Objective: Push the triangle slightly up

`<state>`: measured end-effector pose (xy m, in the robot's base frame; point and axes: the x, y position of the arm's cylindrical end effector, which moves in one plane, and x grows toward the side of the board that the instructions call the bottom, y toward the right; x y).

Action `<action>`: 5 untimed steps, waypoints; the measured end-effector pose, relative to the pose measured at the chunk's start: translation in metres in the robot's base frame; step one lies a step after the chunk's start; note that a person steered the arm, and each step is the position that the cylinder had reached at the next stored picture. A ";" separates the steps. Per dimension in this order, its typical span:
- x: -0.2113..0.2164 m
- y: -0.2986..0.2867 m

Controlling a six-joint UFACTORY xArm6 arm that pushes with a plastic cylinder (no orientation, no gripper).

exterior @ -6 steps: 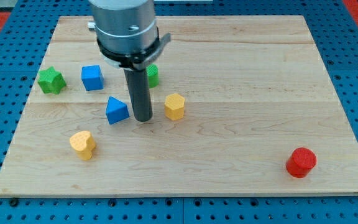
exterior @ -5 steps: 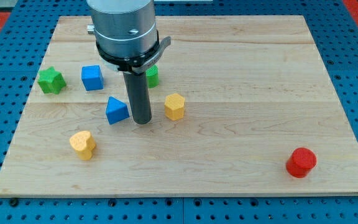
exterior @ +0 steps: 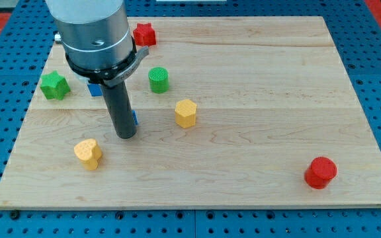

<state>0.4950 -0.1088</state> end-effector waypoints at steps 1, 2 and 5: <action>0.003 -0.002; -0.004 -0.018; -0.049 -0.031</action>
